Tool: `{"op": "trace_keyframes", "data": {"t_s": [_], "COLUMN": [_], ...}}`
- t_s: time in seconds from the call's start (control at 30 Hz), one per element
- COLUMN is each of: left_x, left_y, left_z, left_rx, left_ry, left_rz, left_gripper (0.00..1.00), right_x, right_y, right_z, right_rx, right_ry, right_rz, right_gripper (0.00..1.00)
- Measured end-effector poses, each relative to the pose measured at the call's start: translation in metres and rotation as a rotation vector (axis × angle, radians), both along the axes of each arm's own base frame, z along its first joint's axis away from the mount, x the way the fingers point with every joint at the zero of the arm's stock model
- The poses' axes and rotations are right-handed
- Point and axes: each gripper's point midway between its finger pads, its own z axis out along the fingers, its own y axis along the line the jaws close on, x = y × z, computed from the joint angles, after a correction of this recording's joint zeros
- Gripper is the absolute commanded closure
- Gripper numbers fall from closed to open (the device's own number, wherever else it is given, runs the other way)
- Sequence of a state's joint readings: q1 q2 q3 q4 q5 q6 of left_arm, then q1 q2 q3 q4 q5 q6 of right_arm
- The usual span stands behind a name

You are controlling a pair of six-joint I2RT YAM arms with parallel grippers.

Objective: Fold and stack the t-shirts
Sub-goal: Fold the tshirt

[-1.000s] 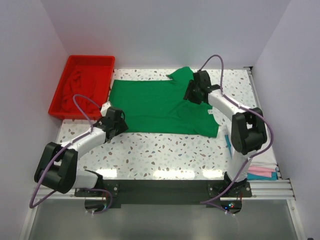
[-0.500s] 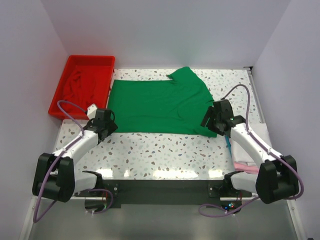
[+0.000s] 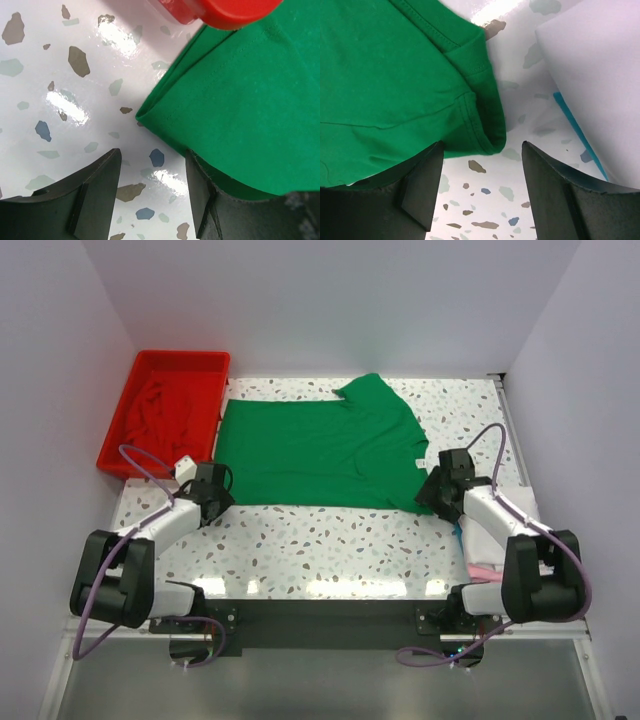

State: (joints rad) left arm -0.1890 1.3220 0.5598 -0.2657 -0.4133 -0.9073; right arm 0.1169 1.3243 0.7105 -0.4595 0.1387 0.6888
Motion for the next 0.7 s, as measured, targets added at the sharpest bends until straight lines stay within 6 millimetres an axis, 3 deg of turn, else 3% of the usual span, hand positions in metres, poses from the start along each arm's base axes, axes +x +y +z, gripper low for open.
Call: {"op": "trace_keyframes", "data": {"t_s": [0.2,0.3,0.4,0.43,0.47,0.53,0.6,0.7], "left_x": [0.007,0.011,0.016,0.017,0.019,0.022,0.027,0.031], "left_y": [0.005,0.006,0.009,0.009,0.009,0.010,0.010,0.010], "left_z": [-0.001,-0.001,-0.002,-0.002,-0.002,-0.003,-0.003,-0.002], "left_rx": [0.027,0.039,0.054,0.056,0.059,0.065,0.069,0.071], "left_ry": [-0.015,-0.021,-0.019,-0.020,-0.021,-0.020,-0.017,-0.011], "left_rz": [0.018,0.026,0.036,0.039,0.041,0.044,0.046,0.044], "left_gripper": [0.41,0.45,0.57,0.61,0.73,0.84,0.99,1.00], "right_x": [0.007,0.012,0.013,0.013,0.013,0.013,0.017,0.024], "right_y": [0.006,0.007,0.006,0.006,0.006,0.005,0.004,0.001], "right_z": [-0.020,-0.020,-0.021,-0.021,-0.022,-0.020,-0.016,-0.007], "right_rx": [0.021,0.023,0.021,0.018,0.016,0.013,0.011,0.014], "right_ry": [0.036,0.022,0.020,0.022,0.022,0.024,0.019,0.006], "right_rz": [0.013,0.018,0.023,0.024,0.026,0.028,0.030,0.030], "right_gripper": [0.39,0.51,0.64,0.74,0.77,0.83,0.96,1.00]}}
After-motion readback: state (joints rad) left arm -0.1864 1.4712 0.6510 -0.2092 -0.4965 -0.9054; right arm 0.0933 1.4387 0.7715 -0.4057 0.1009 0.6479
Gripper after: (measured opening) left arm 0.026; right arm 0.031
